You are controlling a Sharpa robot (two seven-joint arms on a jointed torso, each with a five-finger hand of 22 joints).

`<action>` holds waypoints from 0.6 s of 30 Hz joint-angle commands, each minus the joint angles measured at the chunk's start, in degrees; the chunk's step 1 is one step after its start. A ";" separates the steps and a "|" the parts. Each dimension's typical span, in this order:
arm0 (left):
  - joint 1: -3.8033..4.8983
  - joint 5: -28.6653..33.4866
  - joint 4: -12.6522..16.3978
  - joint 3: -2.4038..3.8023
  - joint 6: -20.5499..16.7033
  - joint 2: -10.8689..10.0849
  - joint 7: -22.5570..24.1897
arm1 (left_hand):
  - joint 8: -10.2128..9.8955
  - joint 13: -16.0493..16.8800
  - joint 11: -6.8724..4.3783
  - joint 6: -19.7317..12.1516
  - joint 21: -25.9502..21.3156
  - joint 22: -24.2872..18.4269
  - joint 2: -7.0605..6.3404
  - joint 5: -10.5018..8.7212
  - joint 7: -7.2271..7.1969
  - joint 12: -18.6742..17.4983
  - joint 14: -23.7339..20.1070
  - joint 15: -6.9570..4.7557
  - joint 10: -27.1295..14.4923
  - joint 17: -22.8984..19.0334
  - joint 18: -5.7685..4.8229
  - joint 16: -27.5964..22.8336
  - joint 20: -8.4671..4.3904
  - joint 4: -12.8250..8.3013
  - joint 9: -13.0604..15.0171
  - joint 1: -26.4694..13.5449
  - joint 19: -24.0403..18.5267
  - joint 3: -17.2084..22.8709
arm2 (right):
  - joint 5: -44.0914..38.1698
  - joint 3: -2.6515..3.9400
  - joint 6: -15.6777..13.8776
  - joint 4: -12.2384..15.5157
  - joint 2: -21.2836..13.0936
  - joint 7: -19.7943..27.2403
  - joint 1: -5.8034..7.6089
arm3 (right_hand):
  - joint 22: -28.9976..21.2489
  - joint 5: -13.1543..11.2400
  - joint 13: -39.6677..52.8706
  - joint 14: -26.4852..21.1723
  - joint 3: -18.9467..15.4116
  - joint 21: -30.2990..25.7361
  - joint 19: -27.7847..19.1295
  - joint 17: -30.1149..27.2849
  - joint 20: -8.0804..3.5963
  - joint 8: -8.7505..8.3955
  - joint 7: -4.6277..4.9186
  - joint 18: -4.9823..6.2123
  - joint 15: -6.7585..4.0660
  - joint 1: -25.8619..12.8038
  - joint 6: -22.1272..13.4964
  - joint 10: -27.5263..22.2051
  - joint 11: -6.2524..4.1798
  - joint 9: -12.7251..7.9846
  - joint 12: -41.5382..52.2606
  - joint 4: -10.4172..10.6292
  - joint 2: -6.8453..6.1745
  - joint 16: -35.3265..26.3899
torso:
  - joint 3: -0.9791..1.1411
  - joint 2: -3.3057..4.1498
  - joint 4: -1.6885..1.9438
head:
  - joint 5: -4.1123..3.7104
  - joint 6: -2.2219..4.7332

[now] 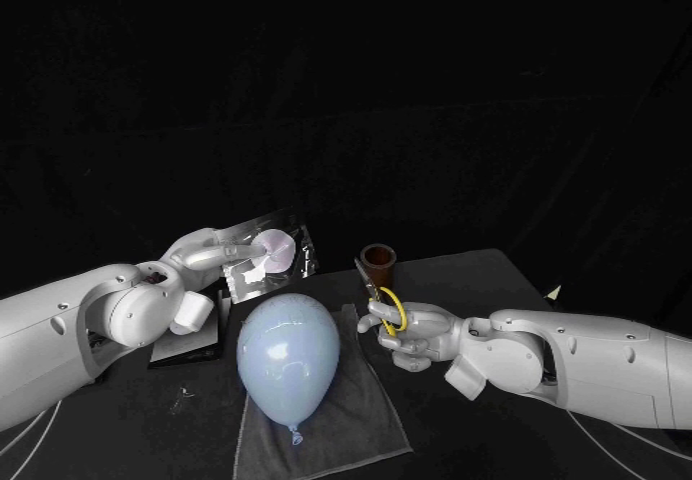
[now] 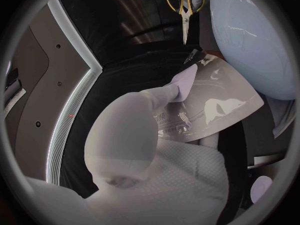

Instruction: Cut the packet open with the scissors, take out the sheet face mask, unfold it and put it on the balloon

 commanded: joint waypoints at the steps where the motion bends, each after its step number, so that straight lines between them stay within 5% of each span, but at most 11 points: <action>1: 0.09 0.24 0.07 0.06 0.14 0.01 0.51 | 0.38 -0.04 -0.13 -0.04 0.22 0.01 0.59 0.11 0.53 0.01 0.07 -0.25 0.41 0.05 0.79 -0.23 0.12 -0.30 11.47 -0.20 0.43 0.06 | 0.56 0.09 1.41 0.09 0.03 0.68 0.02 | 6.02 -0.08 23.16 5.97 -0.43 0.41 0.88 15.05 0.09 0.26 5.09 -0.91 -0.42 0.59 -27.59 16.45 1.16 -0.21 52.68 0.01 -0.02 0.15 | -0.01 0.01 0.02 | -0.03 0.02; 6: 0.09 0.24 0.11 0.06 0.14 -0.01 0.52 | 0.38 -0.04 -0.13 -0.04 0.22 0.01 0.59 0.11 0.53 0.01 0.07 -0.25 0.41 0.05 0.79 -0.23 0.12 -0.30 11.47 -0.20 0.43 0.06 | -0.05 0.10 -1.16 0.26 0.08 1.90 0.02 | 6.20 -0.09 23.16 5.97 -2.10 0.62 0.97 15.05 0.16 1.42 5.23 -1.01 -0.16 1.77 -26.81 16.45 1.67 -0.29 52.68 0.96 0.76 0.15 | -0.05 0.01 0.01 | 0.09 -0.06; 7: 0.09 0.24 0.11 0.06 0.13 -0.01 0.52 | 0.38 -0.04 -0.13 -0.04 0.22 0.01 0.59 0.11 0.53 0.01 0.07 -0.25 0.41 0.05 0.79 -0.23 0.12 -0.30 11.47 -0.20 0.43 0.06 | -0.14 0.10 -1.58 0.26 0.09 2.14 0.02 | 7.09 -0.04 23.16 5.97 2.62 1.78 1.53 15.05 0.16 4.59 4.66 -1.25 -0.10 9.36 -20.91 16.45 2.03 -0.06 52.68 -2.71 4.50 0.15 | -0.03 0.01 0.01 | 0.08 -0.07; 8: 0.09 0.24 0.11 0.06 0.12 -0.01 0.53 | 0.38 -0.04 -0.13 -0.04 0.22 0.01 0.59 0.11 0.53 0.01 0.07 -0.25 0.41 0.05 0.79 -0.23 0.12 -0.30 11.47 -0.20 0.43 0.06 | -0.19 0.10 -1.95 0.23 0.11 2.31 0.02 | 7.28 11.48 23.16 5.97 4.97 2.02 1.65 15.05 -0.06 5.94 4.96 -1.34 -0.16 11.56 -17.16 16.45 1.91 -0.65 52.68 -4.18 5.06 0.15 | -0.05 0.00 0.02 | 0.00 0.00; 9: 0.09 0.24 0.10 0.06 0.11 0.00 0.52 | 0.38 -0.04 -0.13 -0.04 0.22 0.01 0.59 0.11 0.53 0.01 0.07 -0.25 0.41 0.05 0.79 -0.23 0.12 -0.30 11.47 -0.20 0.43 0.06 | -0.21 0.10 -2.31 0.19 0.12 2.47 0.02 | 7.36 15.54 23.16 5.97 6.38 2.10 1.68 15.05 0.00 6.27 5.01 -1.35 -0.24 11.85 -15.27 16.45 2.16 -1.45 52.68 -4.38 5.35 0.15 | -0.05 -0.01 0.01 | 0.00 0.01; 10: 0.09 0.24 0.10 0.06 0.11 0.00 0.53 | 0.38 -0.04 -0.13 -0.04 0.22 0.01 0.59 0.11 0.53 0.01 0.07 -0.25 0.41 0.05 0.79 -0.23 0.12 -0.30 11.47 -0.20 0.43 0.06 | -0.21 0.11 -2.59 0.13 0.14 2.61 0.02 | 7.39 23.33 23.16 5.97 9.32 2.12 1.67 15.05 0.08 5.86 5.07 -1.33 -0.22 11.63 -13.21 16.45 2.28 -3.52 52.68 -4.58 4.31 0.15 | -0.04 -0.01 0.01 | 0.01 0.02; 11: 0.09 0.24 0.10 0.06 0.11 0.01 0.53 | 0.38 -0.04 -0.13 -0.04 0.22 0.01 0.59 0.11 0.53 0.01 0.07 -0.25 0.41 0.05 0.79 -0.23 0.12 -0.30 11.47 -0.20 0.43 0.06 | -0.16 0.11 -2.75 0.06 0.16 2.72 0.02 | 7.50 30.28 23.16 5.97 13.88 2.25 1.70 15.05 -0.10 7.64 4.63 -1.31 -0.59 13.68 -8.57 16.45 1.59 -3.99 52.68 -6.31 4.35 0.15 | -0.04 -0.02 0.04 | 0.02 -0.01; 12: 0.09 0.24 0.10 0.06 0.12 0.00 0.53 | 0.38 -0.04 -0.13 -0.04 0.22 0.01 0.59 0.11 0.53 0.01 0.07 -0.25 0.41 0.05 0.79 -0.23 0.12 -0.30 11.47 -0.20 0.43 0.06 | -0.13 0.11 -2.80 0.01 0.17 2.79 0.02 | 7.57 32.92 23.16 5.97 22.00 2.29 1.66 15.05 -0.16 8.95 5.09 -1.39 -0.92 11.25 -5.05 16.45 1.55 -5.34 52.68 -7.36 1.41 0.15 | -0.04 -0.02 0.04 | 0.02 -0.01; 13: 0.09 0.24 0.10 0.06 0.12 0.01 0.53 | 0.38 -0.04 -0.13 -0.04 0.22 0.01 0.59 0.11 0.53 0.01 0.07 -0.25 0.41 0.05 0.79 -0.23 0.12 -0.30 11.47 -0.20 0.43 0.06 | -0.09 0.11 -2.76 -0.04 0.18 2.82 0.02 | 7.69 34.04 23.16 5.97 25.41 2.42 1.70 15.05 -0.26 9.34 4.54 -1.40 -0.79 10.63 -4.54 16.45 1.63 -5.69 52.68 -7.82 1.12 0.15 | -0.03 -0.02 0.04 | 0.02 -0.01; 14: 0.09 0.24 0.09 0.06 0.12 0.01 0.53 | 0.38 -0.04 -0.13 -0.04 0.22 0.01 0.59 0.11 0.53 0.01 0.07 -0.25 0.41 0.05 0.79 -0.23 0.12 -0.30 11.47 -0.20 0.43 0.06 | -0.05 0.11 -2.68 -0.09 0.20 2.83 0.02 | 7.76 36.80 23.16 5.97 31.61 2.48 1.66 15.05 -0.54 12.91 4.51 -1.35 -0.87 8.62 -3.19 16.45 1.42 -4.12 52.68 -9.71 -0.55 0.15 | -0.03 0.00 0.06 | 0.00 -0.07; 18: 0.09 0.24 0.07 0.06 0.09 0.01 0.53 | 0.38 -0.04 -0.13 -0.04 0.22 0.01 0.59 0.11 0.53 0.01 0.07 -0.25 0.41 0.05 0.79 -0.23 0.12 -0.30 11.47 -0.20 0.43 0.06 | 0.11 0.11 -2.30 -0.22 0.27 2.90 0.02 | 8.08 41.23 23.16 5.97 45.71 2.79 1.60 15.05 -0.80 18.41 4.56 -1.36 -1.28 4.66 -5.90 16.45 1.63 -1.16 52.68 -14.59 -0.76 0.15 | -0.04 0.00 0.02 | -0.04 0.00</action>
